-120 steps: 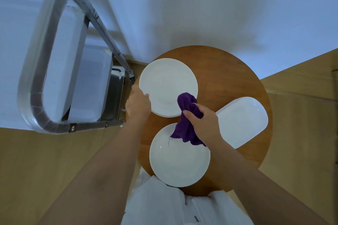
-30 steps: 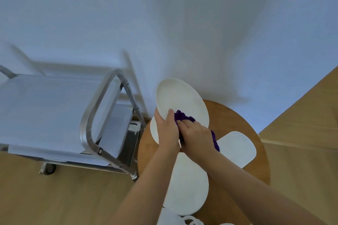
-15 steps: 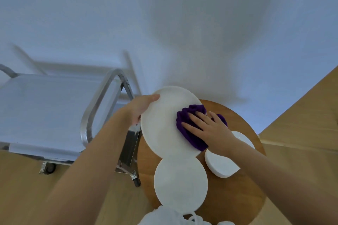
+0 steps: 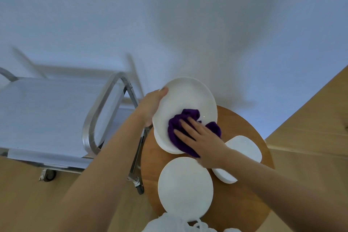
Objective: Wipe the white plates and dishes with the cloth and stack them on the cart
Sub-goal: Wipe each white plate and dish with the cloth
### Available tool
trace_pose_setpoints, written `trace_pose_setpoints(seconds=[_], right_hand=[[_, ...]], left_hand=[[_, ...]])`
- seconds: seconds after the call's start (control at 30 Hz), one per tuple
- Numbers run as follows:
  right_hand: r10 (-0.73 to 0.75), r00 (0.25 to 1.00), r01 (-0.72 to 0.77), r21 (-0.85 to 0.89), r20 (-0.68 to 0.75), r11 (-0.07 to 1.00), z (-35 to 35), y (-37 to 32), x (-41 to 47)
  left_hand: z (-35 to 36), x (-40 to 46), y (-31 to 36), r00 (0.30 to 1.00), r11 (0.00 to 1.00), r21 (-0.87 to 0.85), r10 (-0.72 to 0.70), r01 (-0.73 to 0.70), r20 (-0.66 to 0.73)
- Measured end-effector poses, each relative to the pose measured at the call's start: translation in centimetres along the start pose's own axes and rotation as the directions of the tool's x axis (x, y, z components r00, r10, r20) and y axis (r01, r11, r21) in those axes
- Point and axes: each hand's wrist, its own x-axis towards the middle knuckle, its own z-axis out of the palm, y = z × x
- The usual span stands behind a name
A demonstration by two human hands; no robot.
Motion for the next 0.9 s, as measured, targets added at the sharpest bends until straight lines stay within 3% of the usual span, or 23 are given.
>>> trace_pose_setpoints(seconds=[0.07, 0.2, 0.3, 0.37, 0.43, 0.53, 0.6, 0.67, 0.7, 0.77, 0.83, 0.9], right_hand=[[0.033, 0.999, -0.031, 0.08, -0.023, 0.996, -0.1, -1.8, 1.5], [0.269, 0.959, -0.243, 0.237, -0.085, 0.941, -1.7, -3.3, 5.4], [0.309, 0.945, -0.265, 0.305, -0.106, 0.915, -2.5, -2.9, 6.3], [0.362, 0.92, -0.254, 0.471, -0.152, 0.844, -3.2, -2.6, 5.8], [0.498, 0.855, -0.277, 0.684, -0.145, 0.675, -4.2, -2.0, 5.3], [0.597, 0.802, -0.285, 0.871, -0.012, 0.4, -5.7, -0.6, 4.7], [0.637, 0.768, -0.204, 0.967, 0.063, 0.15, -6.5, 0.3, 4.3], [0.649, 0.749, -0.099, 0.991, 0.136, -0.093, -7.1, 1.0, 3.7], [0.646, 0.744, -0.048, 0.978, 0.171, -0.204, -7.2, 1.4, 3.4], [0.622, 0.753, 0.036, 0.931, 0.215, -0.365, -7.2, 2.0, 2.8], [0.585, 0.773, 0.074, 0.881, 0.245, -0.467, -7.2, 2.4, 2.4], [0.537, 0.796, 0.084, 0.829, 0.278, -0.553, -6.9, 2.7, 2.0]], left_hand=[[0.9, -0.2, -0.7, 0.999, 0.996, -0.081, -0.029, 0.026, -0.043], [2.4, -1.1, -2.2, 0.989, 0.957, -0.264, -0.139, 0.119, -0.057], [2.4, -1.4, -2.5, 0.993, 0.962, -0.258, -0.106, 0.09, -0.048], [1.9, -1.5, -2.0, 0.998, 0.966, -0.251, -0.054, 0.06, 0.034], [1.2, -1.7, -1.4, 0.993, 0.978, -0.206, -0.007, 0.03, 0.115], [0.1, -1.7, -1.3, 0.985, 0.991, -0.129, -0.009, 0.032, 0.172], [-0.6, -1.4, -2.1, 0.998, 1.0, -0.005, -0.004, 0.004, 0.067], [-1.2, -0.6, -3.4, 0.984, 0.997, 0.07, -0.02, 0.033, -0.177], [-1.4, -0.3, -4.2, 0.96, 0.997, 0.018, -0.069, 0.076, -0.271], [-1.5, 0.0, -5.8, 0.935, 0.968, -0.195, -0.212, 0.16, -0.285], [-1.0, -0.1, -6.9, 0.921, 0.887, -0.384, -0.345, 0.256, -0.183], [-0.5, -0.1, -7.4, 0.925, 0.777, -0.556, -0.379, 0.296, -0.038]])
